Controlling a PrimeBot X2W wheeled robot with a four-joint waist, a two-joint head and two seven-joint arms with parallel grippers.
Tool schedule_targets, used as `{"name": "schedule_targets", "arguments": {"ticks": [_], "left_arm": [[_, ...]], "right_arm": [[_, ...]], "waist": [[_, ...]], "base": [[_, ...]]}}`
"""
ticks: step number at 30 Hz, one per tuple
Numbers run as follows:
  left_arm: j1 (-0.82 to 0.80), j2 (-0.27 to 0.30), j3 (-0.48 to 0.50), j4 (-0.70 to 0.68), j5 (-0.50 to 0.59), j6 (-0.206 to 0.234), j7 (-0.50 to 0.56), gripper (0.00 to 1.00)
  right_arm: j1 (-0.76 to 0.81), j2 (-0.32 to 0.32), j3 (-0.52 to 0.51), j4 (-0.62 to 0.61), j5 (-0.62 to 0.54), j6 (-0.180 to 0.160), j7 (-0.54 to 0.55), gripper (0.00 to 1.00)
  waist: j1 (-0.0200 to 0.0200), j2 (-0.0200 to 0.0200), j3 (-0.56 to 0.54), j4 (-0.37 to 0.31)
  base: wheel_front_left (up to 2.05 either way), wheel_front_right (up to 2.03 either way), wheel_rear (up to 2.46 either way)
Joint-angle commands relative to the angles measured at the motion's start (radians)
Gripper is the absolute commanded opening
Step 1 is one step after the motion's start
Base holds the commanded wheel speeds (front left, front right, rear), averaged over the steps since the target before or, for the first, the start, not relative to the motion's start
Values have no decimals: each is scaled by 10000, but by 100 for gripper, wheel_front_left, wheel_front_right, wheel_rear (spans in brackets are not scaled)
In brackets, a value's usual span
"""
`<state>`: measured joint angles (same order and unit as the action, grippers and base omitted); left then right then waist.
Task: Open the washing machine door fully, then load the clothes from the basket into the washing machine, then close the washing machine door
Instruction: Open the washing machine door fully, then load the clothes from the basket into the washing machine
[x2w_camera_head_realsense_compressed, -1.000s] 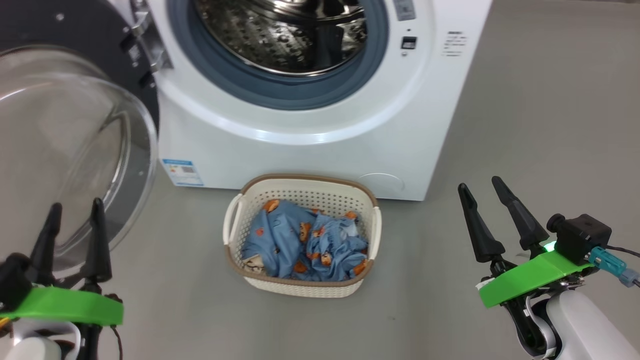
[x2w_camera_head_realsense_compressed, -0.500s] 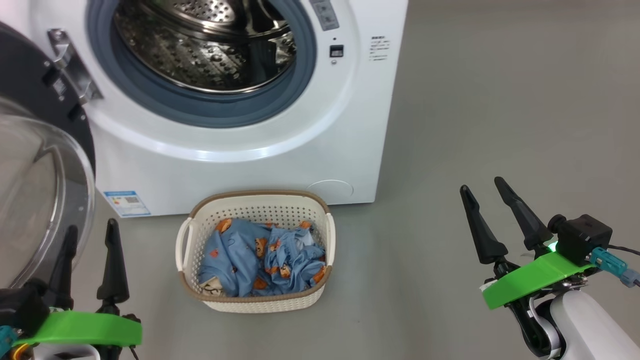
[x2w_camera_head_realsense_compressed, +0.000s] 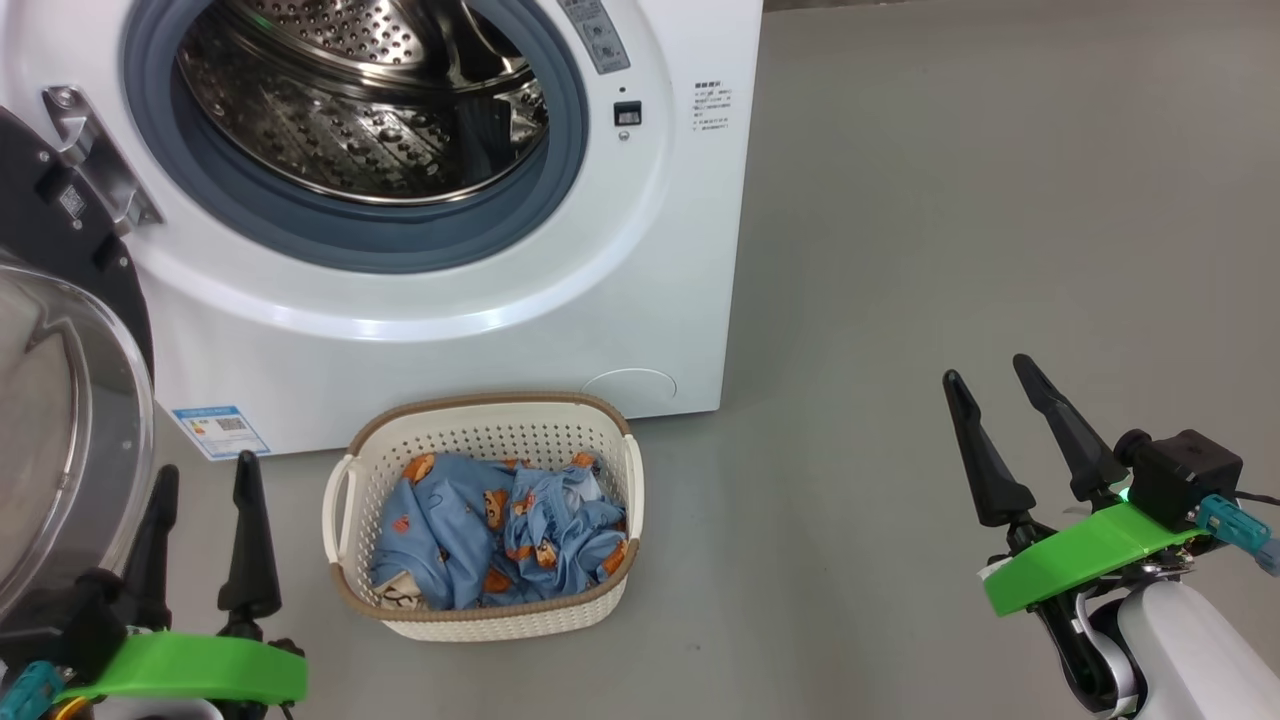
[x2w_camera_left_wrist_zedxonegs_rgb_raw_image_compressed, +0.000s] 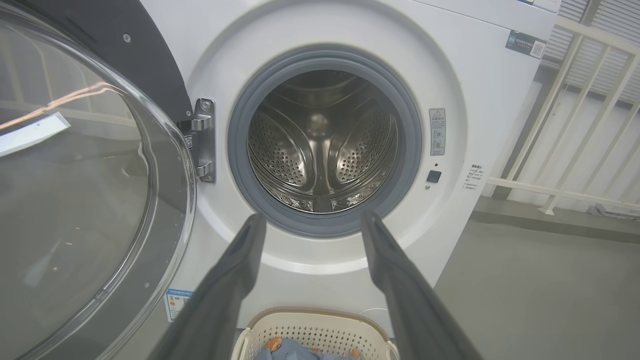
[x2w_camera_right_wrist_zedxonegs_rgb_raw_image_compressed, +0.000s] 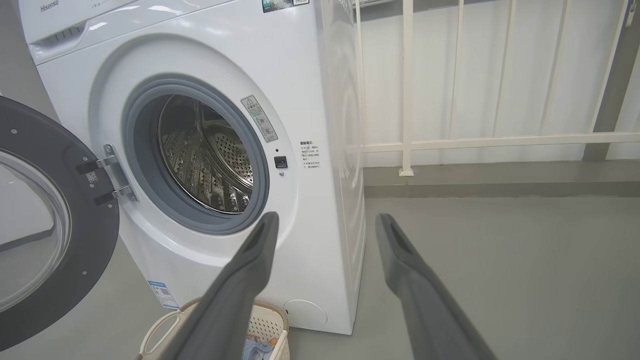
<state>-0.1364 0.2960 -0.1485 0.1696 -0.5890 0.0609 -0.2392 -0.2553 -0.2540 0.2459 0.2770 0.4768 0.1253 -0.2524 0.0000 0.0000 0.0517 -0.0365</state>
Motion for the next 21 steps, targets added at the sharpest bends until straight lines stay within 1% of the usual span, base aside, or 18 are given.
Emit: {"name": "schedule_targets", "arguments": {"ticks": [1, 11, 21], "left_arm": [[-135, 245, 302, -132, -58, -48, -84, 100], [-278, 256, 280, 161, -116, -216, -124, 100], [-188, 300, 215, 98, 126, -38, -153, 100]], "right_arm": [[5, -99, 70, -154, -142, 54, -94, 100], [-61, -112, 59, 29, -197, 54, -94, 100], [-53, -147, 115, 74, -207, 54, -94, 100]], "waist": [[0, 0, 27, 12], [0, 0, 26, 100], [0, 0, -76, 130]], "base": [[0, 0, 0], [0, 0, 0], [0, 0, 0]]}}
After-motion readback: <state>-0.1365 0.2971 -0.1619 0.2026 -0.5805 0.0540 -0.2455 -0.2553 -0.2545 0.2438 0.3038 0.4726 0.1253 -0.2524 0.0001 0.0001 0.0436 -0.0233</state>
